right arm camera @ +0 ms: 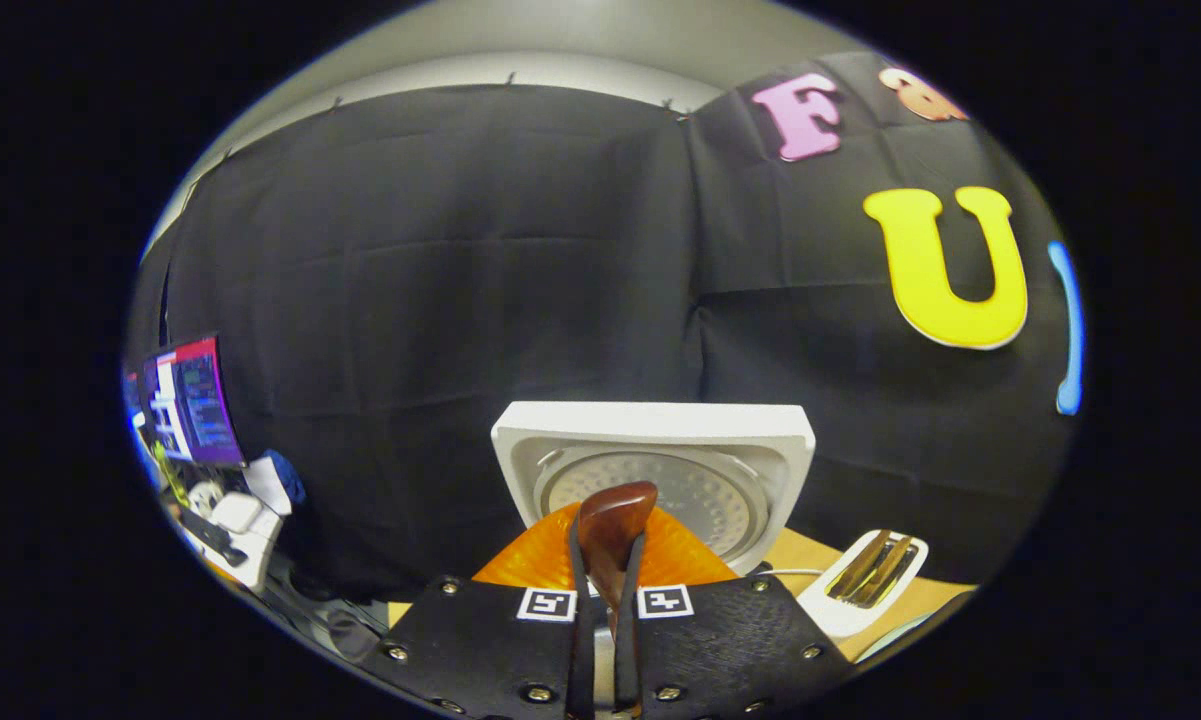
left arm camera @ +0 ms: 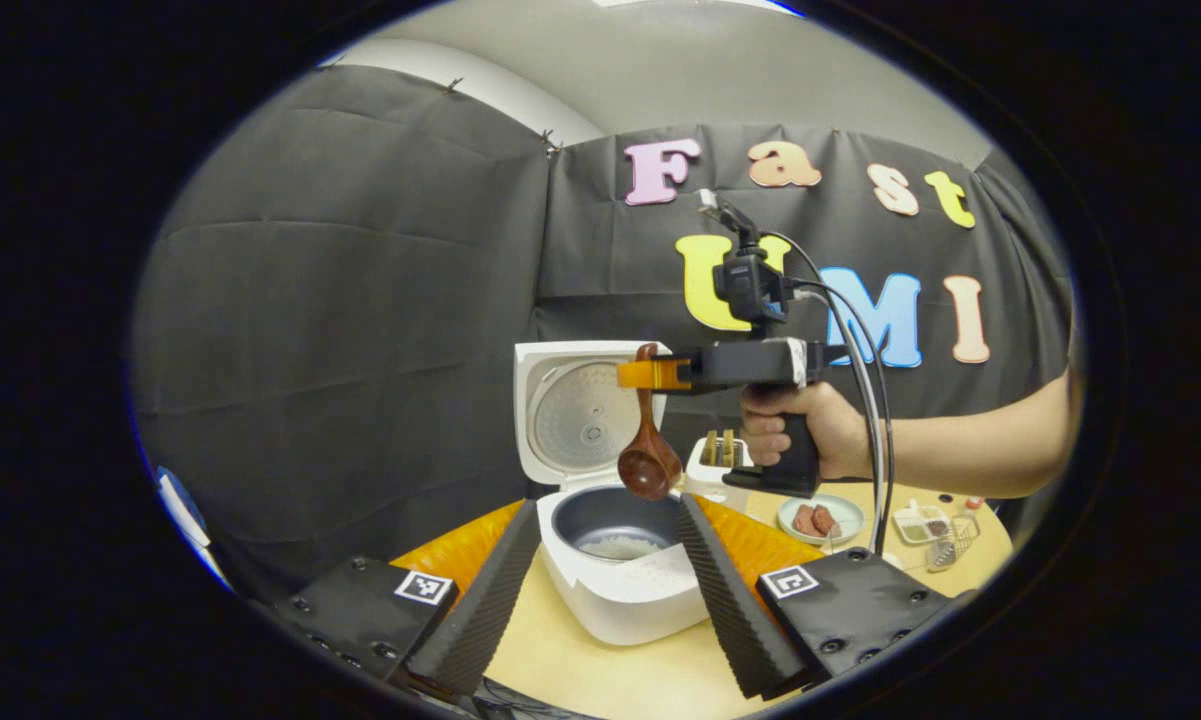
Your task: Close the left gripper, press the button to open the rice cooker; take a wooden spoon from the chopstick holder with the right hand, scoop a spoonful of rice and pour it into the rice cooker, then put the wooden spoon back into the chopstick holder.
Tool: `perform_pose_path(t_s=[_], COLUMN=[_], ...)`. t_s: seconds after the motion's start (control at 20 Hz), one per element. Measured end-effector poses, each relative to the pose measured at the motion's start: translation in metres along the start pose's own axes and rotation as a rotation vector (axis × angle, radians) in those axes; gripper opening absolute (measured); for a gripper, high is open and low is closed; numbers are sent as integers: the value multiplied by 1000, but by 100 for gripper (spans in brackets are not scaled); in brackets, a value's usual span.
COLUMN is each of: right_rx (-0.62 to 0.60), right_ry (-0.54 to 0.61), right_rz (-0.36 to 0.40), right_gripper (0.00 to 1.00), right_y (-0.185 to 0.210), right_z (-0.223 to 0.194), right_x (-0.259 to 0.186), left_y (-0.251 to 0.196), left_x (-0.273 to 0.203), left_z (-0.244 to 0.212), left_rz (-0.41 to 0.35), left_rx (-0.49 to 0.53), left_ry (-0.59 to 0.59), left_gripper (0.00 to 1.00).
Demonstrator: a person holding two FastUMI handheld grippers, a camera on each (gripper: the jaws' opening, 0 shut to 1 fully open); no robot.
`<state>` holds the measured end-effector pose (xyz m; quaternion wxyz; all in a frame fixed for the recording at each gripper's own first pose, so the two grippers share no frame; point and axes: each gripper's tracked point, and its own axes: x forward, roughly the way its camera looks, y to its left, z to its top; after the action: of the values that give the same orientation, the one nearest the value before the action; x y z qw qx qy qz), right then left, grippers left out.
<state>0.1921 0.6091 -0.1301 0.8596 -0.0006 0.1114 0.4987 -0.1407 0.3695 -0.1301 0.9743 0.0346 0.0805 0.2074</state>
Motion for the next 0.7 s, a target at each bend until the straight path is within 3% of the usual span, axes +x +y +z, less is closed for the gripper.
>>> perform_pose_path(t_s=[0.25, 0.3, 0.35, 0.4, 0.55, 0.6, 0.65, 0.7], right_rx=[259, 286, 317, 346, 435, 470, 503, 530], right_ry=[-32, -40, -49, -57, -83, -93, -102, -112], right_rz=[-61, -70, -80, -91, -131, -146, -167, -191], right_gripper=[8, 8, 8, 8, 8, 8, 8, 8], right_y=[-46, -55, -62, -69, -89, -98, -106, -115], right_z=[20, 21, 23, 24, 21, 21, 19, 16], right_x=[-34, -42, -51, -62, -102, -116, -128, -141], left_y=[-23, -28, -33, -37, -54, -61, -68, -76], left_x=[1, 1, 2, 3, 4, 4, 2, 2], left_z=[7, 8, 9, 10, 17, 21, 24, 26], left_rz=[-43, -54, -65, -75, -107, -119, -134, -149], left_rx=[-6, -7, -7, -6, -2, -1, -2, -2], left_ry=[-12, -11, -12, -12, -23, -27, -30, -34], left_gripper=[100, 92, 92, 100, 100, 92, 96, 92])
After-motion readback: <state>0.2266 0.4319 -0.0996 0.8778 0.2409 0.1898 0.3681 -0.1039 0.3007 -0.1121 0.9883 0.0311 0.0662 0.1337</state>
